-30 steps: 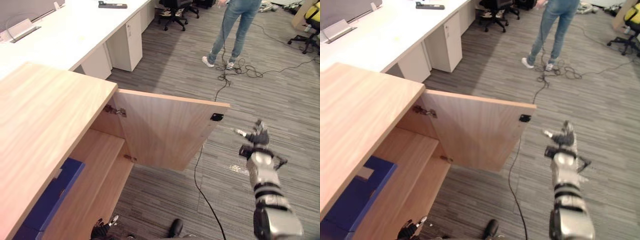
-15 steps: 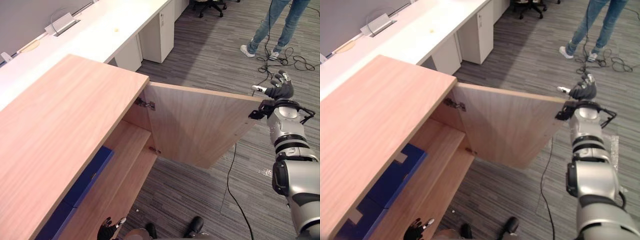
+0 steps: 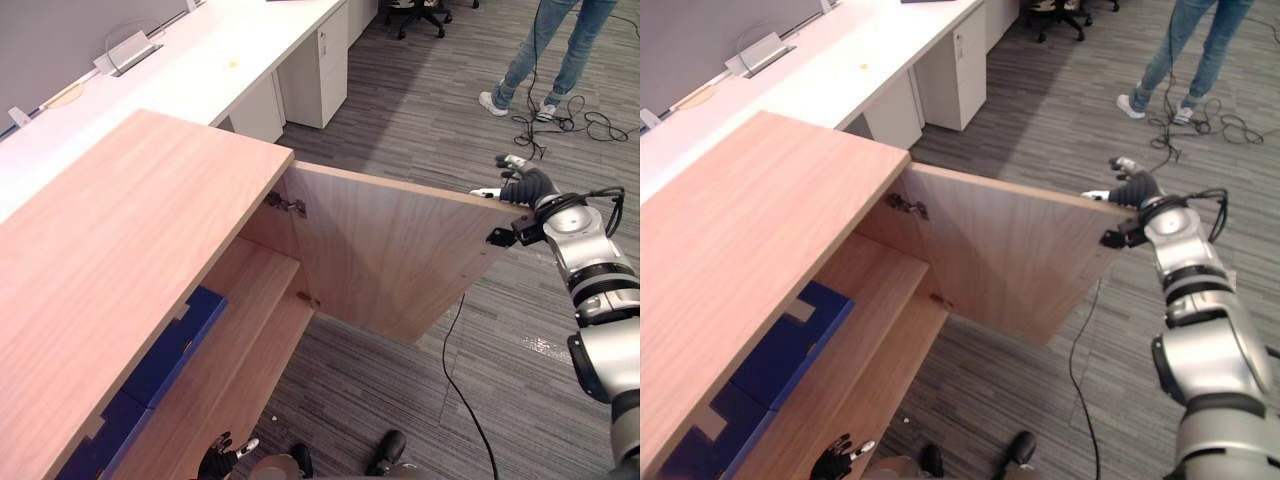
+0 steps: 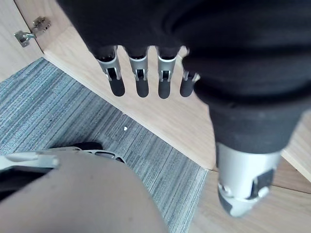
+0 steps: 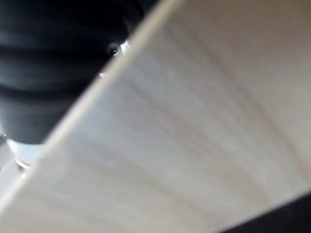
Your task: Walk over to the cabinet, pick up the folder, carry it to the office cabinet, place the folder inside the office cabinet, then close the office cabinet door
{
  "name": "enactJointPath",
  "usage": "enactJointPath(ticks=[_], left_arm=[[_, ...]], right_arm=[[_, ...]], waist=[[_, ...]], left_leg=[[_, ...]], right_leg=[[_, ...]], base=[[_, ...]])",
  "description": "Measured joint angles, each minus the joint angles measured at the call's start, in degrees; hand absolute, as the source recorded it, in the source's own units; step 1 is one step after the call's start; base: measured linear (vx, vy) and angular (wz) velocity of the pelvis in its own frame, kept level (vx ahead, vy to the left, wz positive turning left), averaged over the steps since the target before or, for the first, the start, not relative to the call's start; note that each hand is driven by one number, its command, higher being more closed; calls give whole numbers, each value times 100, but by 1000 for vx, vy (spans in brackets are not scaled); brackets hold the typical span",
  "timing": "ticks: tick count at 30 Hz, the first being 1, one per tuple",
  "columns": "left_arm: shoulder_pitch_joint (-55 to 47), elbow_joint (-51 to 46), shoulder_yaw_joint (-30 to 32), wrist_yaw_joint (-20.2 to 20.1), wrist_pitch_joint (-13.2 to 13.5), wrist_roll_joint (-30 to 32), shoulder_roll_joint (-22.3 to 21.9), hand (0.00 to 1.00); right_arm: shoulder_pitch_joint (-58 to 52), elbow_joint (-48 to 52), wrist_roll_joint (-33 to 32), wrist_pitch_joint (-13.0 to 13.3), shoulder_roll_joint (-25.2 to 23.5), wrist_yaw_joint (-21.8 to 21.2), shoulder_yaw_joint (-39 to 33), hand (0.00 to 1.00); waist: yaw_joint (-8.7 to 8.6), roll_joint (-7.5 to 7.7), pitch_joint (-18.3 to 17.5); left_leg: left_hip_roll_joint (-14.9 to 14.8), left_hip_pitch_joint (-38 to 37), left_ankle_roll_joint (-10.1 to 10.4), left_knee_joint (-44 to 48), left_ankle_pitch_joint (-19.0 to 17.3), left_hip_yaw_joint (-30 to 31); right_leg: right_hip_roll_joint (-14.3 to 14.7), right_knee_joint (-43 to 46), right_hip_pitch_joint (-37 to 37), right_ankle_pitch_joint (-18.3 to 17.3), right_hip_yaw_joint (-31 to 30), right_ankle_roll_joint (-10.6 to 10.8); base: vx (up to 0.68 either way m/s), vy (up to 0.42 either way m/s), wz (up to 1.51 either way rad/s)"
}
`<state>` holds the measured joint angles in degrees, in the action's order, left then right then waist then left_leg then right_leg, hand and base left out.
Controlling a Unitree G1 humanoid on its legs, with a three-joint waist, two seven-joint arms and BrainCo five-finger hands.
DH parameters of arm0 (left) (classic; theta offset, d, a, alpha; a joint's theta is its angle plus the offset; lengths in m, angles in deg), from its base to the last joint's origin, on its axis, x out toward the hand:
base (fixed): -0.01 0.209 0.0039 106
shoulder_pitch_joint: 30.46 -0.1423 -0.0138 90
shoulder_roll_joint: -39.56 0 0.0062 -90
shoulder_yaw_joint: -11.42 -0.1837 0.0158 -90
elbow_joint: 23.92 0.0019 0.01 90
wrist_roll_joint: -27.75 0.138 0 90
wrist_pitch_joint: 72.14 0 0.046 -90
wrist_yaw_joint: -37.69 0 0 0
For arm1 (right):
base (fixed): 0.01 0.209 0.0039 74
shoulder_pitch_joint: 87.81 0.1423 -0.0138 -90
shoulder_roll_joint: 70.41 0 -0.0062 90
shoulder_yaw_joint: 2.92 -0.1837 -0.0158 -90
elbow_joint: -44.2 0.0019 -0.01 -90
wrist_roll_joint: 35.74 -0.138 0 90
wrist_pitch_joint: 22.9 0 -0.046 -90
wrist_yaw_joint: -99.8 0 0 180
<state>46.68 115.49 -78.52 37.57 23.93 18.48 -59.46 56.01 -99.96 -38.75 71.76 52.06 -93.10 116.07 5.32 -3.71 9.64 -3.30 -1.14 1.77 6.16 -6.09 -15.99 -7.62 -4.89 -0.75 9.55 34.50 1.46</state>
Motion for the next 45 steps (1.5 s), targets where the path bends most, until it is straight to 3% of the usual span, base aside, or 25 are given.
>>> enactJointPath(ticks=[3,5,8,13,15,18,23,29,39,43,44,45], left_arm=[[-70,-83,-6,-133,-11,144,41,0],[-106,-193,32,-230,-21,230,62,0],[-165,-185,201,-359,-49,379,72,0],[-206,-149,426,-403,-55,532,66,0],[-202,-90,566,-403,-53,597,69,0],[-200,-17,698,-402,-49,660,104,0],[-160,75,862,-396,-24,725,129,0],[-139,324,1164,-367,-25,755,115,0],[-62,709,1558,-294,-69,385,18,0],[-44,839,1651,-253,-83,192,-12,0],[-22,857,1658,-245,-90,180,-18,0],[-21,857,1659,-206,-90,170,-34,0]], right_arm=[[-124,879,-5,-337,475,-182,928,0],[-195,1564,-12,-425,1247,-1011,1884,0],[-456,3024,-463,-448,1866,-1962,2468,0],[-1322,4885,-1168,-451,2372,-2840,2353,0],[-1762,5576,-1608,-475,2592,-3019,1905,0],[-2217,6164,-2296,-530,2791,-3106,1258,0],[-2644,6683,-2866,-573,2964,-3151,1103,0],[-2838,7309,-3216,-580,2977,-3164,1109,0],[-2833,7176,-3230,-569,2751,-3034,1544,0],[-2897,6621,-3216,-566,2007,-2975,1626,0],[-3030,6317,-3178,-552,1651,-2929,1620,0],[-3324,5603,-3032,-491,917,-2740,1603,0]], waist=[[-133,53,-16],[-124,126,-48],[-146,227,-107],[-210,397,-220],[-214,501,-257],[-201,660,-355],[-138,827,-409],[-48,974,-472],[71,971,-567],[171,969,-648],[217,962,-685],[285,951,-729]], left_leg=[[-10,9,9,4,-14,-49],[-15,27,15,1,-26,-93],[-50,10,20,9,-29,-218],[-63,-5,19,67,-28,-249],[-63,2,19,105,-28,-249],[-67,14,18,118,-28,-244],[-82,113,-5,114,-68,-215],[-117,213,6,122,-41,-304],[-153,239,29,137,-21,-259],[-141,282,19,137,-15,-215],[-135,304,6,136,-2,-163],[-110,307,2,124,24,-29]], right_leg=[[7,-24,-35,1,-44,-1],[16,-25,-104,2,-102,-2],[60,-17,-165,4,-253,-4],[71,4,-188,7,-344,-6],[65,4,-188,13,-351,-12],[67,3,-199,8,-366,-17],[80,-26,-286,-7,-381,-48],[118,-26,-416,67,-484,-141],[155,-25,-424,79,-460,-163],[142,-27,-423,79,-418,-162],[131,-27,-419,78,-356,-162],[112,-26,-389,77,-264,-161]], base=[[10,-14,-7],[36,-3,-7],[65,-17,-23],[39,-17,-15],[-7,-9,-7],[-49,-13,-2],[-120,-19,3],[-114,-33,-8],[3,5,2],[-14,22,6],[-29,1,30],[-31,11,46]])
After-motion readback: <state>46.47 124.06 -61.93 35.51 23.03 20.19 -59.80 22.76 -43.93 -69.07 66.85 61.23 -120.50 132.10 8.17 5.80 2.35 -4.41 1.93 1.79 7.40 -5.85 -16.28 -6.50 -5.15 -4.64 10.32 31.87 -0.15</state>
